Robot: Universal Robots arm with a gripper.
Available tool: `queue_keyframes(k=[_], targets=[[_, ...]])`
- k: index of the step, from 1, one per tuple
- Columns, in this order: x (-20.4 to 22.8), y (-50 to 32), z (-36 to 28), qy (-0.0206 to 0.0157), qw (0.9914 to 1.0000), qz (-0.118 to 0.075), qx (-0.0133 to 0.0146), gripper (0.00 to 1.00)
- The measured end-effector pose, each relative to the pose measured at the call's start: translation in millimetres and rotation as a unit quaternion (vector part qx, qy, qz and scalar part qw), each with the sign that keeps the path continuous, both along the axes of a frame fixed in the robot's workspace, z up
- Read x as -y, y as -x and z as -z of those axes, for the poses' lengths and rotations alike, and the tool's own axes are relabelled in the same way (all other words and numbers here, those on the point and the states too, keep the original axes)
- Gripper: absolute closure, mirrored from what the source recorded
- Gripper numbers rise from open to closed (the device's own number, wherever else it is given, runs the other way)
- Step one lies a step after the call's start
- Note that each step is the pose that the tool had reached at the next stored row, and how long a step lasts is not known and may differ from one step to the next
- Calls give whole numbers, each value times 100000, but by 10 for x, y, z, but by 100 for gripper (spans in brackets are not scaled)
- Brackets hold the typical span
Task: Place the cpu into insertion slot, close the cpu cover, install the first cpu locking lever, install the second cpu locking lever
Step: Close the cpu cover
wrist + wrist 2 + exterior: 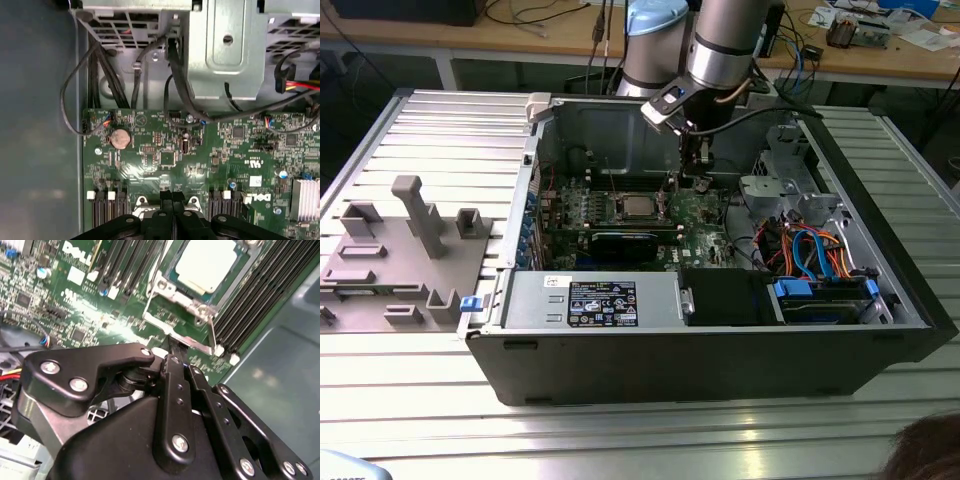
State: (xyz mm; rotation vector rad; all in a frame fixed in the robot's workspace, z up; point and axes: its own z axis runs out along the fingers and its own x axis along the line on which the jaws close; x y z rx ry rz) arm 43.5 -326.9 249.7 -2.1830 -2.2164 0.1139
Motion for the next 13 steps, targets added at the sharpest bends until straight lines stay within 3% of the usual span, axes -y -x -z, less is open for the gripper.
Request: queue_keyframes(k=[2, 6, 13], targets=[[0, 45, 0, -9, 100000, -10, 71, 89], [0, 221, 0, -10, 99999, -4, 502, 89], [1, 369, 0, -15, 99996, 1, 927, 89]])
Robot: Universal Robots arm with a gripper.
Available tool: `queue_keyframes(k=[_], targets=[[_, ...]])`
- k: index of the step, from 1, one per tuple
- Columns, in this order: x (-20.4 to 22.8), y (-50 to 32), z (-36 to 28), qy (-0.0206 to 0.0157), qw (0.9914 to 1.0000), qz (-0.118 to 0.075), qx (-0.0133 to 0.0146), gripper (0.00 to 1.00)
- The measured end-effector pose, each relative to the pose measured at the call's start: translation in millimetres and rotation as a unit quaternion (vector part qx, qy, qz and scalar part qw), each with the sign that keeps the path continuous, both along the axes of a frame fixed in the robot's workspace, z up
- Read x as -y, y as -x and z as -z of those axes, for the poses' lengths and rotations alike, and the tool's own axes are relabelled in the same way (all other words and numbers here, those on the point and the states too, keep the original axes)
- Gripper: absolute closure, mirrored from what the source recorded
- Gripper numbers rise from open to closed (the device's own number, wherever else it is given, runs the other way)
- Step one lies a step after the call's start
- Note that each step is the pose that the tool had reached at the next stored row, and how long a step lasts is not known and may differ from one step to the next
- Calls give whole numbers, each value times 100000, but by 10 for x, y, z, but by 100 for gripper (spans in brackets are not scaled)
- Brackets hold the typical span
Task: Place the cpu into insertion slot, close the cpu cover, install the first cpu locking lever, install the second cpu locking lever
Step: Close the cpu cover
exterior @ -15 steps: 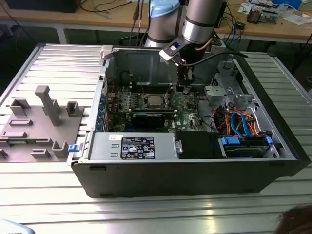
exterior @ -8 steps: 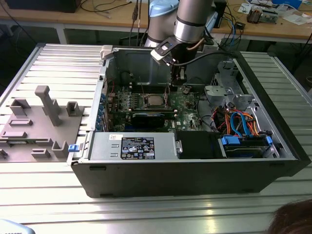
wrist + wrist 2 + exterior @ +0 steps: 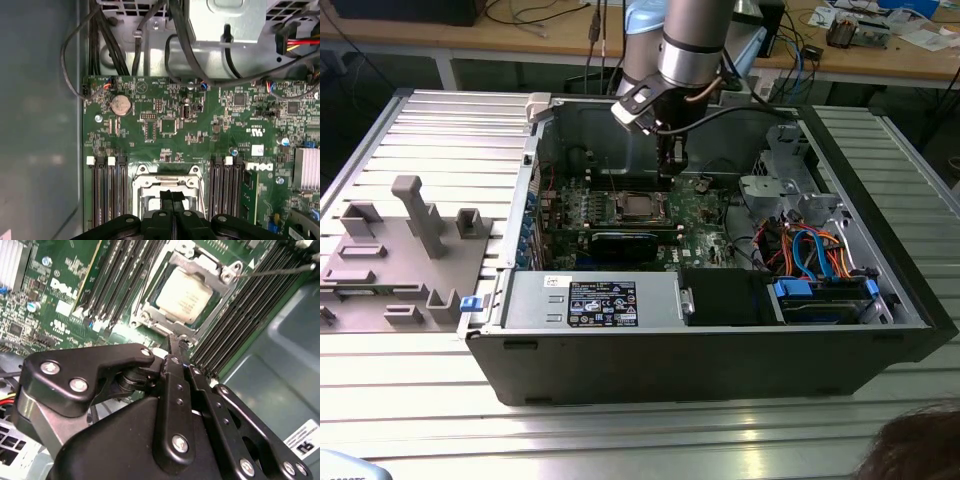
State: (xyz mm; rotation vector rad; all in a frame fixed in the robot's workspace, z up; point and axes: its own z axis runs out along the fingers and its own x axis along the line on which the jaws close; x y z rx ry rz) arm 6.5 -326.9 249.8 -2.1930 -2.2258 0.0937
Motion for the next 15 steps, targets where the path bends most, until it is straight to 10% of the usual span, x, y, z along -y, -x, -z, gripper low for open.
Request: queue_keyframes(k=[15], targets=[[-1, 215, 4, -170, 100000, -3, 37, 89]])
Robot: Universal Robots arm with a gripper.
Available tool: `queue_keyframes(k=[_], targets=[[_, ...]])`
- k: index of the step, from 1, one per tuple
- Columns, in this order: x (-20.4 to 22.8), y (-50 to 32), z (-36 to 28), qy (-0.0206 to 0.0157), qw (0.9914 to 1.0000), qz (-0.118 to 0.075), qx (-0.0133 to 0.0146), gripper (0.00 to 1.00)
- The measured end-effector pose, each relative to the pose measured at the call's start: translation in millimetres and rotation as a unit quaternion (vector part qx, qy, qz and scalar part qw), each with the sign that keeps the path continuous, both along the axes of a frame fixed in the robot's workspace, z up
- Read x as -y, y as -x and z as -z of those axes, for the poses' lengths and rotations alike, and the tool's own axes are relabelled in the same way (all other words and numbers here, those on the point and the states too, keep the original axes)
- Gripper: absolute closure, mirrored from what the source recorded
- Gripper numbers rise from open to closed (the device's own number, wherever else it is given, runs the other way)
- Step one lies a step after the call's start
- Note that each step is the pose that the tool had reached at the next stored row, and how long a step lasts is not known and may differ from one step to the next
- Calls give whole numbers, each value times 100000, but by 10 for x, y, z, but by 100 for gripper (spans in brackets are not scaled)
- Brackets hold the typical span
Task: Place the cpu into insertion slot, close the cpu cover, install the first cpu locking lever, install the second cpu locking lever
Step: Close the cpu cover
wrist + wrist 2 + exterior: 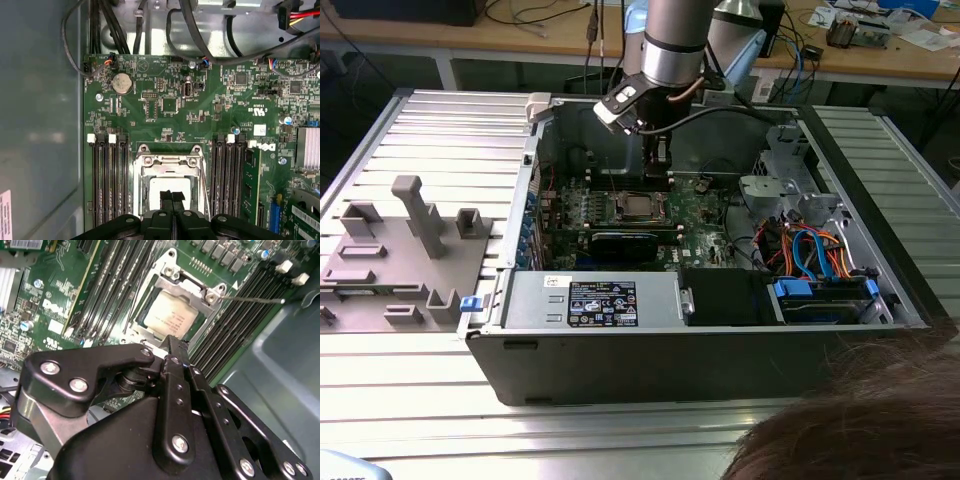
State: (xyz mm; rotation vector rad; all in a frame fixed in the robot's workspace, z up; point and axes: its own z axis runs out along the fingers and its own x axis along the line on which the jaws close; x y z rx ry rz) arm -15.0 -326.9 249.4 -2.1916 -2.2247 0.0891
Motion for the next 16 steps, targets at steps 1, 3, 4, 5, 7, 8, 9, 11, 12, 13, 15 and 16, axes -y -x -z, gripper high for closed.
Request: queue_keyframes(k=[1, 3, 4, 5, 7, 8, 9, 11, 12, 13, 15, 16], targets=[[0, 20, 0, -18, 100000, -5, 3, 89], [0, 38, 1, -36, 100000, -4, 2, 89], [0, 47, 1, -36, 100000, -1, 3, 89], [0, 54, 2, -45, 100000, -2, 3, 89], [0, 71, 3, -65, 100000, -3, 2, 89], [0, 79, 3, -78, 100000, -4, 3, 89], [0, 89, 3, -91, 100000, 0, 2, 89], [0, 108, 4, -115, 100000, -2, 3, 89], [0, 116, 5, -126, 100000, -3, 3, 89], [0, 129, 5, -143, 100000, -4, 3, 89], [0, 148, 6, -165, 100000, -4, -1, 89], [0, 155, 6, -173, 100000, -4, 0, 89]])
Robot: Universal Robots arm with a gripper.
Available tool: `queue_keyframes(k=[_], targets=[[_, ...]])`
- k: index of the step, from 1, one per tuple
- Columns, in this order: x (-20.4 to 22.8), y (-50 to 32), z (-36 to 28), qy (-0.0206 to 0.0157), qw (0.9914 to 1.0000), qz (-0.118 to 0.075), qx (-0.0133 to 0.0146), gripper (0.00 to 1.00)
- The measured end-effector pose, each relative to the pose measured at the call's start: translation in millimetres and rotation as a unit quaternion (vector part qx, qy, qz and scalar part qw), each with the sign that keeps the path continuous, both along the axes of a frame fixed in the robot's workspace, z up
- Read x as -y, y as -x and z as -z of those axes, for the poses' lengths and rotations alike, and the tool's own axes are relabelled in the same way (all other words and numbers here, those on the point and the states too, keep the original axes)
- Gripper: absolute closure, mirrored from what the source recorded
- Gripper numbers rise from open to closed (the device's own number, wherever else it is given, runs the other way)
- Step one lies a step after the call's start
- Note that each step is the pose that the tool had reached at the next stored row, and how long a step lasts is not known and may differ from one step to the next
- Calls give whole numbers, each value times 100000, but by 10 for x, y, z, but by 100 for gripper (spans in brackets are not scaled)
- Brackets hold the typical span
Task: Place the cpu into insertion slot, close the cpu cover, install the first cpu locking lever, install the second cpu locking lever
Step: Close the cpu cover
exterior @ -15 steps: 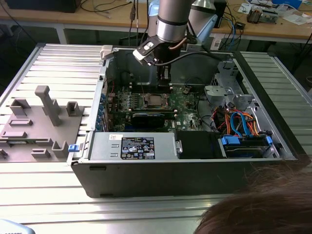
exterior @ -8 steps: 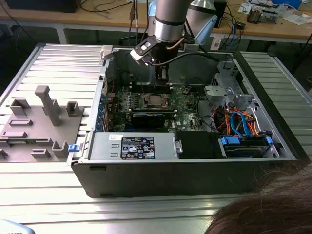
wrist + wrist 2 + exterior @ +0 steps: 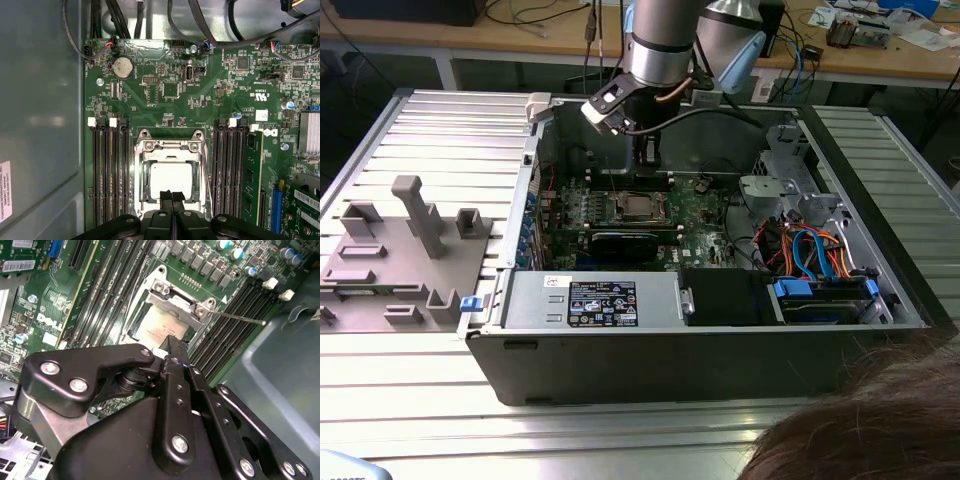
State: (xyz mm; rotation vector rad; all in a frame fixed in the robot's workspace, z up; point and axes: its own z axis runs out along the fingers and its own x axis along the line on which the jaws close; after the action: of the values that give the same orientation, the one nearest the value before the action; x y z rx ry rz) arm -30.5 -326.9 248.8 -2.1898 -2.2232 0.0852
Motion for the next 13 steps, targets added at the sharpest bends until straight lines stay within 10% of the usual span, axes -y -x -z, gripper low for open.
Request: queue_keyframes(k=[13], targets=[[0, 151, 10, -192, 100000, 4, 2, 89]])
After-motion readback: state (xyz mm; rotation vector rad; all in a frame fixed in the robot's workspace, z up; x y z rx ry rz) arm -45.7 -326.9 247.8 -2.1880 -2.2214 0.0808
